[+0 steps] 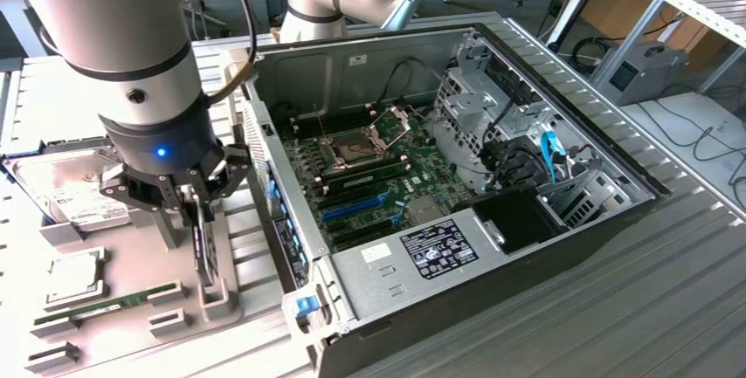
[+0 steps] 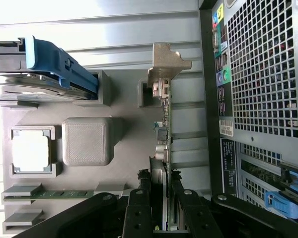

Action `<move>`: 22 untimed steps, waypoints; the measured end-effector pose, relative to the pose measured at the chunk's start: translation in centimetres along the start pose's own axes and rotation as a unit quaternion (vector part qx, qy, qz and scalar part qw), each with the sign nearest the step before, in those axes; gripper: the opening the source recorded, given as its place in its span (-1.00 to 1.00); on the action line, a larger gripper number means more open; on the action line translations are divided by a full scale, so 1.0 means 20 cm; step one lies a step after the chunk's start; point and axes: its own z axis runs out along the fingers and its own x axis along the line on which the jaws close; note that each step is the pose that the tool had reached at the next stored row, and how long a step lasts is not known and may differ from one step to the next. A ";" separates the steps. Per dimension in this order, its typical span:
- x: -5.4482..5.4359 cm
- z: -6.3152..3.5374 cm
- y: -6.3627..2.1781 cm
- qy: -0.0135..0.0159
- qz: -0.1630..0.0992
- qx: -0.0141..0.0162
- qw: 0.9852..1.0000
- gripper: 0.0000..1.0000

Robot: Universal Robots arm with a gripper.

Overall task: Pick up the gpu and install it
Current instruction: 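Pick up the gpu and move the gpu toward the slot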

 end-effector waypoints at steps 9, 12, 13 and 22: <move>0.00 -0.010 0.000 0.000 0.000 0.000 1.000 -0.48; 0.00 -0.015 0.001 0.000 0.000 0.000 1.000 -0.48; 0.00 -0.016 0.001 0.000 0.000 0.000 1.000 -0.48; 0.00 -0.026 0.001 0.000 0.000 0.000 1.000 -0.48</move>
